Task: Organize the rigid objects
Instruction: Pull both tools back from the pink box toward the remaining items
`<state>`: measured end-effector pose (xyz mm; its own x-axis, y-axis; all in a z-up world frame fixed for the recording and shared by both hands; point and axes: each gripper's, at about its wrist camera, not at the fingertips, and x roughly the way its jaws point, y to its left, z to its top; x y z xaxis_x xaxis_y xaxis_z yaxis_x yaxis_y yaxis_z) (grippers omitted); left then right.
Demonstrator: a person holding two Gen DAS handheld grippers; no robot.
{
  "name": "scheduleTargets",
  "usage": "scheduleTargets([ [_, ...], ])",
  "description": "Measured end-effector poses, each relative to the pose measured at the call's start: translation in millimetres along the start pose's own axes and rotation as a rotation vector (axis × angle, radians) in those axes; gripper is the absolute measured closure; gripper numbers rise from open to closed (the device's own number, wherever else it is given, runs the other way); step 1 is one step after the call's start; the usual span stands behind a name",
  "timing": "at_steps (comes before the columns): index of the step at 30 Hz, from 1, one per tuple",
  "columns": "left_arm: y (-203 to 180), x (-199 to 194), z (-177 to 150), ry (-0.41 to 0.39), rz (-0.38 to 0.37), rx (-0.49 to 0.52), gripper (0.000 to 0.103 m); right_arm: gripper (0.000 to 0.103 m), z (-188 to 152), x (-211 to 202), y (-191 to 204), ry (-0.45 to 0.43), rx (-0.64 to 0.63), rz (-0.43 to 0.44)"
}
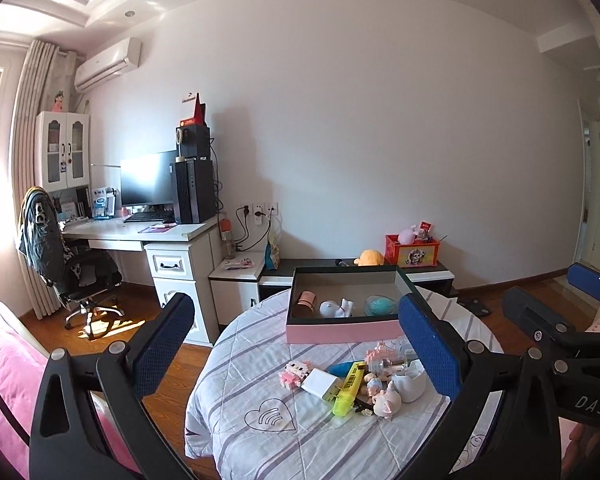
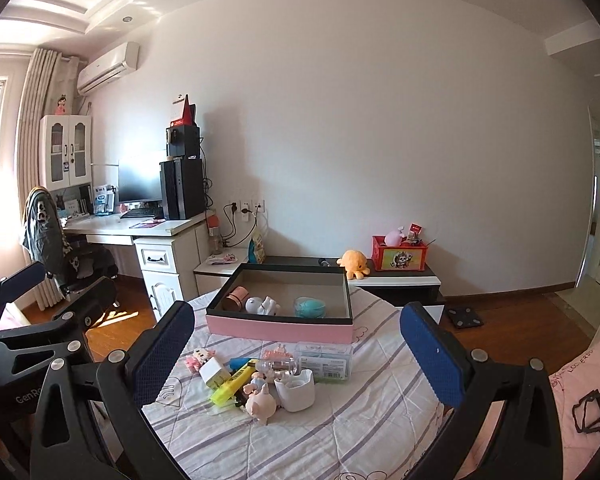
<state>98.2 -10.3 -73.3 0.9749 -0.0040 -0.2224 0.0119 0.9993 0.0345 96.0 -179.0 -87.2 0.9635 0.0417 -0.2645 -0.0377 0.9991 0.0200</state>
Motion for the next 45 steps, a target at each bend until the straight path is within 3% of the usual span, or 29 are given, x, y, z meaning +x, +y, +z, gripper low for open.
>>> scheduleTargets([
  [12,-1.7,-2.4,-0.7,-0.003,0.002,0.004,0.0,0.0,-4.6,-5.9,-2.7,0.002,-0.001,0.001],
  [20,-0.3,15.1,-8.0,0.04,-0.017,-0.006,0.0,0.0,-9.8,15.7,-5.1,0.048,0.001,0.002],
  [29,2.5,61.4,-38.2,0.17,-0.041,0.005,0.0,0.0,-34.0,63.5,-3.8,0.169,-0.015,0.007],
  [38,2.3,109.7,-86.7,0.335,-0.104,0.038,0.0,0.0,-81.8,116.3,-8.0,0.327,-0.017,0.027],
  [45,6.0,142.6,-115.8,0.438,-0.11,0.048,0.0,0.0,-115.6,163.0,-27.6,0.437,0.008,-0.025],
])
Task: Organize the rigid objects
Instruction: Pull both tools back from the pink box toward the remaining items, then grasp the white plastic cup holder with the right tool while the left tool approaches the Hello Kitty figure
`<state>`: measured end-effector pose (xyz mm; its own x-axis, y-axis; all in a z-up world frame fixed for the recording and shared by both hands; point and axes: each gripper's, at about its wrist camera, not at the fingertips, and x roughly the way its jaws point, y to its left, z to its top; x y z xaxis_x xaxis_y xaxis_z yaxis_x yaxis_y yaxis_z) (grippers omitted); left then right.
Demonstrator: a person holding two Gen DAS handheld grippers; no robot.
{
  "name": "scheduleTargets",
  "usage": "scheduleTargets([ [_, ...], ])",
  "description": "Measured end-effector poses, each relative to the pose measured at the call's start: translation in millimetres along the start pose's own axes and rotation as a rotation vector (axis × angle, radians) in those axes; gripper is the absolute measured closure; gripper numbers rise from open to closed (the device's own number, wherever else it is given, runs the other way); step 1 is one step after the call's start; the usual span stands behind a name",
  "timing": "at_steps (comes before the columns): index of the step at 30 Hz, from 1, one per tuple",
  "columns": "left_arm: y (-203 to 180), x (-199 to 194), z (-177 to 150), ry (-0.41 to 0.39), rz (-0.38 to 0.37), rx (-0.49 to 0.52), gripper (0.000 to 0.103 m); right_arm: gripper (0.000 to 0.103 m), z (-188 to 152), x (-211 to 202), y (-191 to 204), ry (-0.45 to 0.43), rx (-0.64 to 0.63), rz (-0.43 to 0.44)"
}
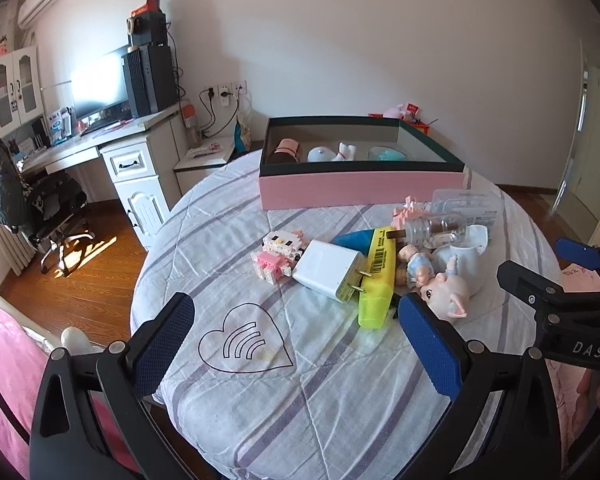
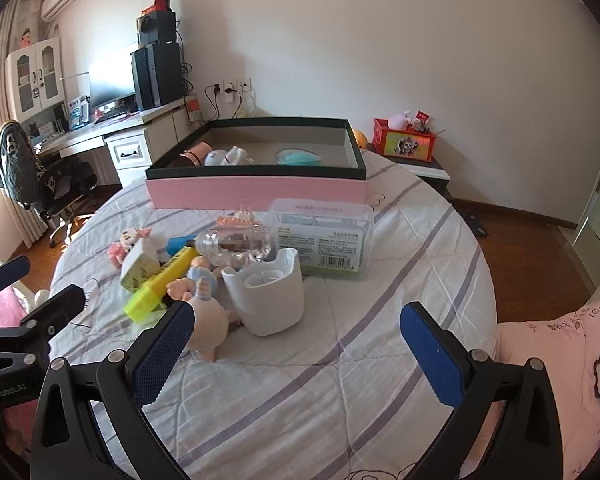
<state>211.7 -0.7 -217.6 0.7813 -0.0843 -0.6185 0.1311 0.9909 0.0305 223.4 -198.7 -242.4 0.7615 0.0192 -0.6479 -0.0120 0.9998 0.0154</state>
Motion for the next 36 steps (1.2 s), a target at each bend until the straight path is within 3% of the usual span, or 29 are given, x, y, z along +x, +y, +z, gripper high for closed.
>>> scheduleTargets([
  [9,14.5,30.7,0.8,0.063,-0.03,-0.044,0.0,0.0,5.0,50.2,-3.0,0.077,-0.004,0.028],
  [13,15.9,43.3,0.0,0.092,-0.051,-0.058,0.0,0.002,11.3,60.3,-4.3,0.083,0.001,0.091],
  [16,15.6,52.8,-0.7,0.113,-0.056,-0.066,0.0,0.019,13.1,68.6,-2.0,0.096,-0.017,0.131],
  [18,15.7,58.4,-0.8,0.123,-0.05,-0.068,0.0,0.042,9.6,77.2,-1.7,0.125,-0.023,0.181],
  [19,16.2,61.1,-0.2,0.128,-0.045,-0.069,0.0,0.047,7.6,77.7,-2.1,0.127,-0.022,0.2],
  [25,32.6,74.3,12.7,0.121,-0.052,-0.116,0.0,0.046,0.7,64.6,-12.6,0.102,-0.037,0.169],
  [31,53.0,74.9,20.8,0.102,-0.164,-0.211,0.0,0.046,-0.2,62.0,-32.2,0.095,-0.002,0.14],
  [33,61.6,76.3,20.9,0.087,-0.119,-0.228,0.0,0.046,1.0,62.1,-34.6,0.09,0.003,0.144],
  [36,66.3,95.8,19.6,0.146,-0.043,-0.195,0.0,0.046,3.1,64.5,-32.9,0.085,0.001,0.146],
])
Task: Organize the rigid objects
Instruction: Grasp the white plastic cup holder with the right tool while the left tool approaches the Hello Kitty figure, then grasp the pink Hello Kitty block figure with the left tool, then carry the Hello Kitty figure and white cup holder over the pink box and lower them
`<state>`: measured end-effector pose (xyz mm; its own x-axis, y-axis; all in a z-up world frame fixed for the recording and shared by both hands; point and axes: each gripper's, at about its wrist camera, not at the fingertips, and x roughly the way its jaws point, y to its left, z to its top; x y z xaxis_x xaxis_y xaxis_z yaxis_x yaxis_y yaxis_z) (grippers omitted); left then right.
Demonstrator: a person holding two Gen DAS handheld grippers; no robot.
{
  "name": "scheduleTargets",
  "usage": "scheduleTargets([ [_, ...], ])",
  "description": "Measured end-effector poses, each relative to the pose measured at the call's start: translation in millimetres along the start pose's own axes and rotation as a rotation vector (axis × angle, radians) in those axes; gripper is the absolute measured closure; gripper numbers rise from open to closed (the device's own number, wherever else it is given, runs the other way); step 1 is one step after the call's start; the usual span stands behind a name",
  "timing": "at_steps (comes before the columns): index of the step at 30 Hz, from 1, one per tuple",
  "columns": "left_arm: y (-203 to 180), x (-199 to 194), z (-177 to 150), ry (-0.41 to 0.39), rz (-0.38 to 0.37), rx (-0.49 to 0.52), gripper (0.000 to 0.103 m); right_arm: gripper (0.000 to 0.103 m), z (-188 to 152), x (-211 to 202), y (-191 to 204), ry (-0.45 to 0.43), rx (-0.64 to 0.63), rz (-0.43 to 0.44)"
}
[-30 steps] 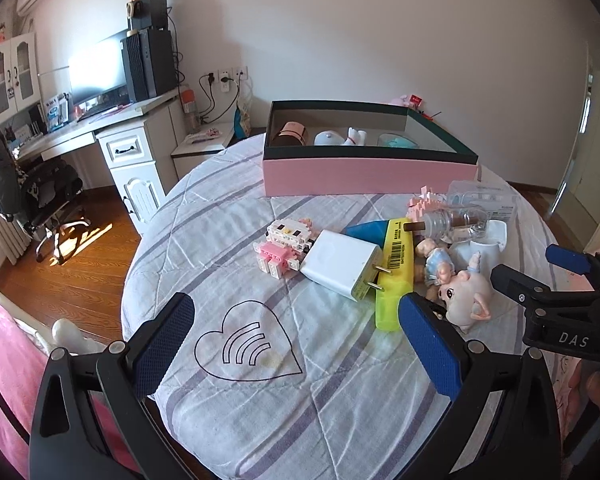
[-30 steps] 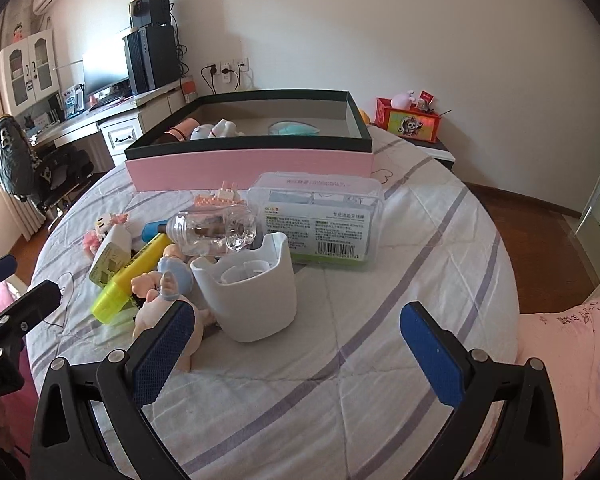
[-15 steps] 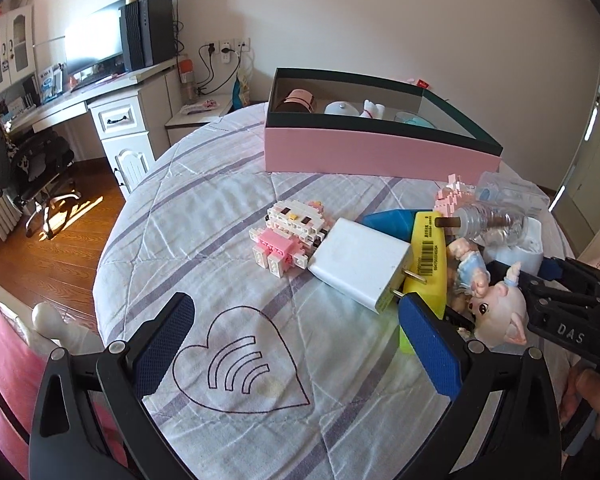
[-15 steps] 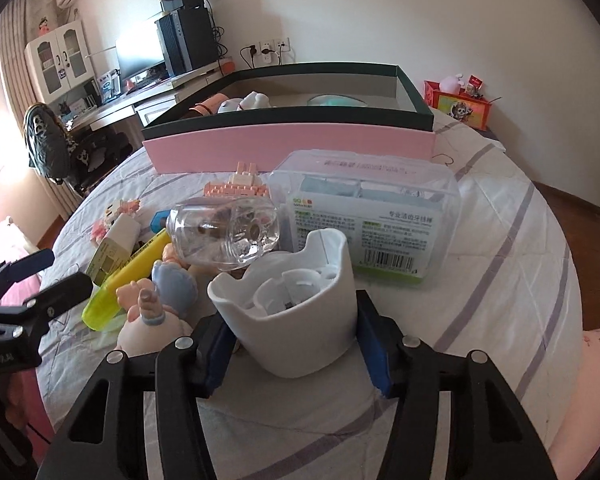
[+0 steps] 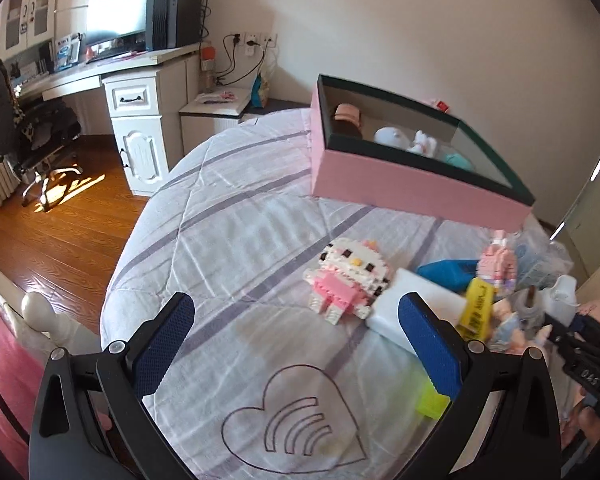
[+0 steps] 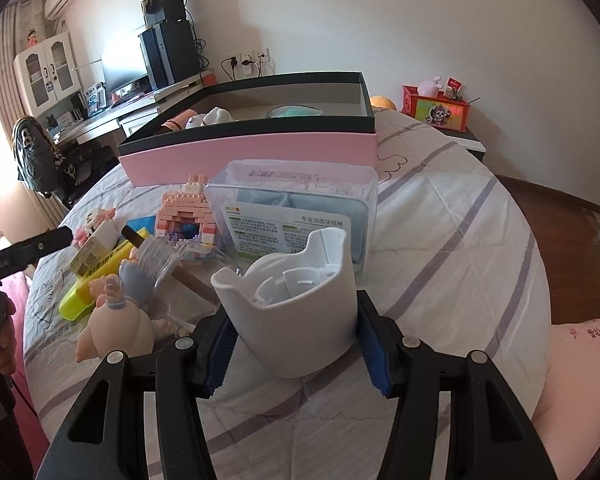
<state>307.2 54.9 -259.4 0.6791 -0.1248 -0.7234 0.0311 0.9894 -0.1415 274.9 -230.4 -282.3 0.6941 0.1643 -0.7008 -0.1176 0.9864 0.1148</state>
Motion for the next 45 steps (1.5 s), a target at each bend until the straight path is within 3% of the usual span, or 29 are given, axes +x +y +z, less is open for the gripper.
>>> scheduleTargets([
  [9,-12.1,33.3,18.8,0.025,0.071,0.048,0.0,0.046,2.2,3.7,-0.6,0.012,-0.004,0.0],
  [18,-21.9,56.4,34.5,0.095,0.0,0.081,0.003,0.046,5.1,6.9,-0.9,0.016,-0.007,-0.002],
  [20,-27.9,54.3,33.8,0.082,-0.024,0.108,0.014,0.046,5.2,6.5,0.2,0.014,-0.012,-0.004],
  [22,-34.3,48.9,30.3,0.066,-0.083,0.118,0.045,0.046,5.3,6.3,-1.2,0.014,-0.011,-0.002],
  [24,-38.3,45.3,27.4,0.059,-0.103,0.115,0.054,0.046,5.5,4.0,-1.5,0.009,-0.012,-0.006],
  [36,-38.8,14.9,26.8,0.001,-0.051,0.137,0.057,0.046,21.6,-26.8,6.6,-0.07,-0.049,0.002],
  [45,-69.0,-22.9,71.2,-0.119,-0.101,0.225,0.057,0.046,71.3,-36.7,16.5,-0.155,-0.113,0.033],
])
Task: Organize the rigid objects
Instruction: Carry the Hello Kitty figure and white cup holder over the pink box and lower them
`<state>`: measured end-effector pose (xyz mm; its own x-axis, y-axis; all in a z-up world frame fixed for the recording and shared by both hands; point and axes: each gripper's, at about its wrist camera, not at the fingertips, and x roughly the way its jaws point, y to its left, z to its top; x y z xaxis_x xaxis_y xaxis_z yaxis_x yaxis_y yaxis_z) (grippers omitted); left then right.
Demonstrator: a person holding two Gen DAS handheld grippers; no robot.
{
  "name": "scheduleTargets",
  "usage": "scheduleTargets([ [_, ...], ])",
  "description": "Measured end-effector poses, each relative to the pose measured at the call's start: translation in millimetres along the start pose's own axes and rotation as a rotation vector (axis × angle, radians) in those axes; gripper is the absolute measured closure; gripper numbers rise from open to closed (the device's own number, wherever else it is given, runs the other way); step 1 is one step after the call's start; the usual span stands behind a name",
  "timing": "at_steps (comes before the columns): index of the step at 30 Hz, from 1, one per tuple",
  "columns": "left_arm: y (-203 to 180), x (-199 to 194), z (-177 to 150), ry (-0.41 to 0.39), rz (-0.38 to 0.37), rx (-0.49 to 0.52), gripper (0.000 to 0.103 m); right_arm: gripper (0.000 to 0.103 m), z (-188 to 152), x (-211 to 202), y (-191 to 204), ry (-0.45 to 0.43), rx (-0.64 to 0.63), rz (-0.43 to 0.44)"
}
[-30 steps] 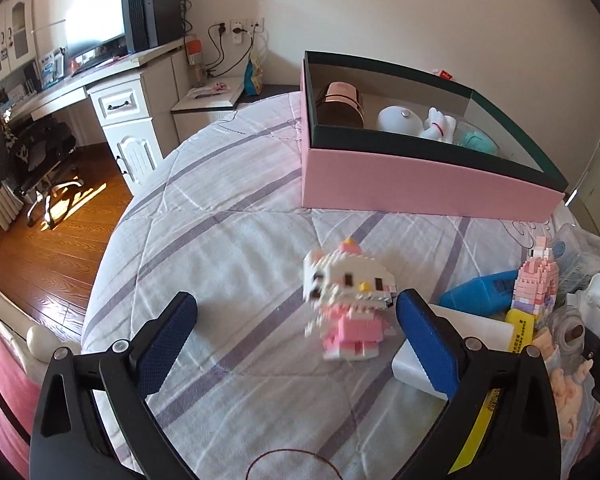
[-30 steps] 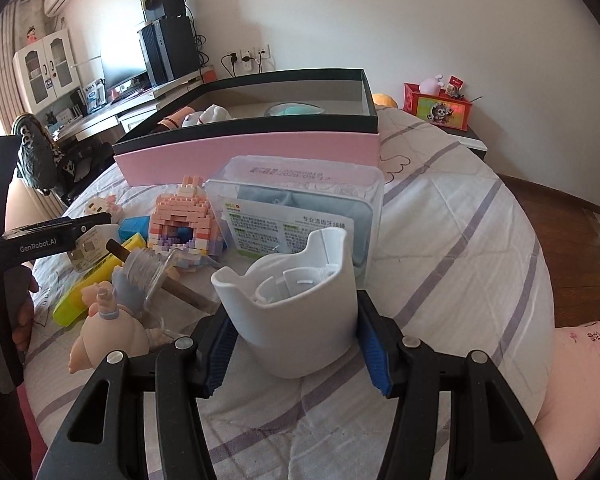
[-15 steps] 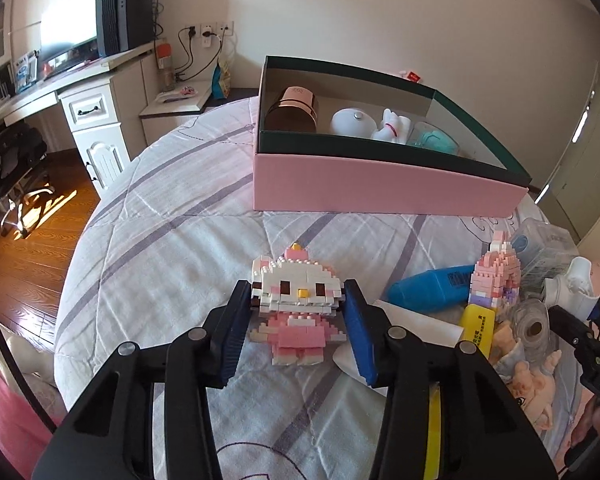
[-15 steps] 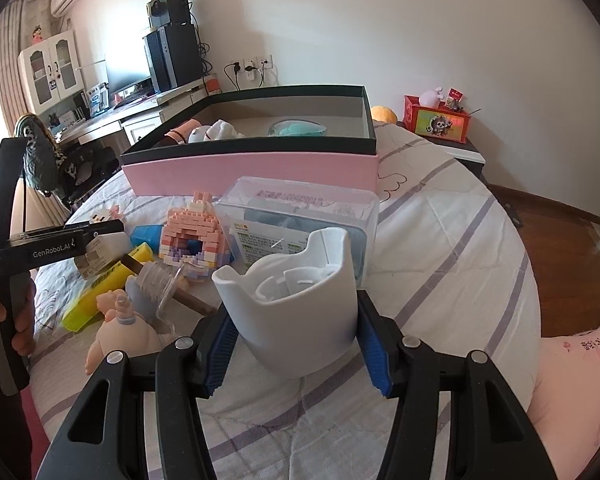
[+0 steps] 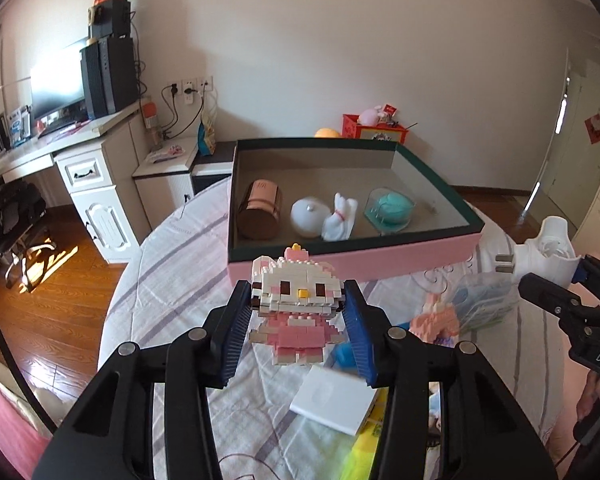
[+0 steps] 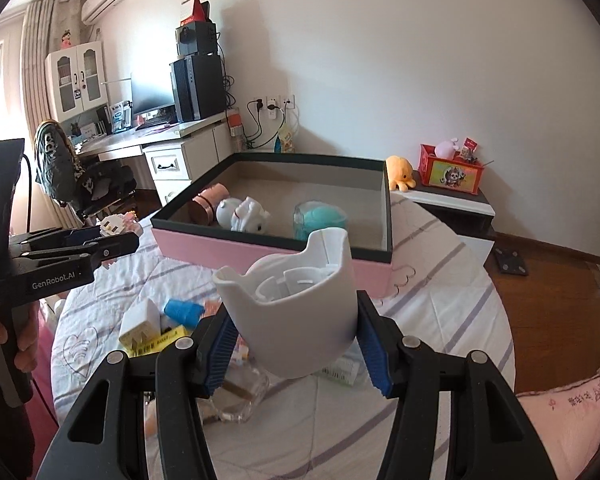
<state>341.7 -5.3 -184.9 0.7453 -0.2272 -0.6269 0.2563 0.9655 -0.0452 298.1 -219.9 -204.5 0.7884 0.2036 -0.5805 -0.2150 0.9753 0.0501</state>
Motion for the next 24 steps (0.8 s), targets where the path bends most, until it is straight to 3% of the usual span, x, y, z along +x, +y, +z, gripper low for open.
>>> scheduleTargets([
  [6,-19.4,21.4,50.4,-0.022,-0.034,0.059,0.057,0.046,44.2,30.9,-1.2,-0.018,-0.039,0.007],
  [12,-28.2,73.3,82.2,0.035,-0.024,0.086,0.057,0.046,70.9,84.6,-19.7,0.044,-0.039,-0.037],
  [20,-37.7,131.4,81.6,0.139,-0.026,0.09,0.057,0.046,66.8,133.1,-34.4,0.147,-0.025,-0.043],
  [24,-43.0,133.2,78.2,0.132,-0.026,0.096,0.056,0.046,67.2,132.2,-35.6,0.165,-0.027,-0.049],
])
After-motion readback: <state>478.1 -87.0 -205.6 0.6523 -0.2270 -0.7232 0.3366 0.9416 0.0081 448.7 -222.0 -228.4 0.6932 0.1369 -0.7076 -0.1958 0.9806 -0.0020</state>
